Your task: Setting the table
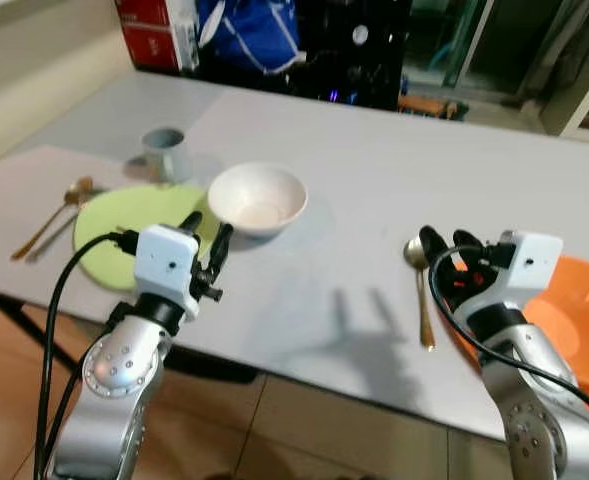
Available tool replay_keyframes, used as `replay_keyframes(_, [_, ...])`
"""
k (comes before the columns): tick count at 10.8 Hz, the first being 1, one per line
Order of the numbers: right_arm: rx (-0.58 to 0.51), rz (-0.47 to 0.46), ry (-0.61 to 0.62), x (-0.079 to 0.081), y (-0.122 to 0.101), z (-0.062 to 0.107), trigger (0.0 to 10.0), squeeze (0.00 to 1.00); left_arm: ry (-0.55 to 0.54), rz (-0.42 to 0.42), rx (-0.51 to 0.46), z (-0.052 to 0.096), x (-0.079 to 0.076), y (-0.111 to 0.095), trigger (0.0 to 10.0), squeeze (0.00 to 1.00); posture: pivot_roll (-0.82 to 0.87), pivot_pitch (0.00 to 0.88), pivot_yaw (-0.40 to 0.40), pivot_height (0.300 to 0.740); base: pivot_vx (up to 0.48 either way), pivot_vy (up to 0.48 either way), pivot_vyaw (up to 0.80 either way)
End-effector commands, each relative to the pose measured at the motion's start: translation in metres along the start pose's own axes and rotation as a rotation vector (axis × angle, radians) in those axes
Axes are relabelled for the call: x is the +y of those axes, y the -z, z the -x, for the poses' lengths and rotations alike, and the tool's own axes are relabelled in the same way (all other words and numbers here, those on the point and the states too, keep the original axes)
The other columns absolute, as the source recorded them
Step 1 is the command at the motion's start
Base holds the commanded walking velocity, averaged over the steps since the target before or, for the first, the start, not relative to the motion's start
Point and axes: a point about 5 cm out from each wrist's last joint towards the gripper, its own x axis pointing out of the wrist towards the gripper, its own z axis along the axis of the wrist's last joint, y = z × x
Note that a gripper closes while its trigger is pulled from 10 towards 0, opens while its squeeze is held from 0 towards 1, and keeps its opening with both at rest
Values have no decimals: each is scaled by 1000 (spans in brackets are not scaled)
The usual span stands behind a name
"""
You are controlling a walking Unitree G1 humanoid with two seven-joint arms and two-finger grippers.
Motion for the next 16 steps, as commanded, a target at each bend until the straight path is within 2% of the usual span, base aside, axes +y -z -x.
replay_keyframes(1, [1,6,6,-1,4,-2,10000,0,-2,-10,21,4,2,7,10000,0,72,0,0,740,-262,0,0])
replay_keyframes(5, [-18,8,7,1,2,-4,10000,0,-32,3,0,2,9,7,10000,0,57,0,-3,740,-307,0,0])
replay_keyframes(8, [7,-51,37,-4,12,-12,10000,0,-52,22,-26,1,9,5,10000,0,66,0,-8,740,-329,0,0])
replay_keyframes(9, [14,-42,32,-3,14,-13,10000,0,-56,28,-18,3,10,7,10000,0,51,0,9,740,-330,0,0])
replay_keyframes(14, [72,5,-4,-2,22,-15,10000,0,-72,32,-18,6,10,8,10000,0,64,0,-9,740,-326,0,0])
replay_keyframes(16, [116,24,-52,3,28,-15,10000,0,-74,42,-10,11,9,10,10000,0,63,0,-7,740,0,0,0])
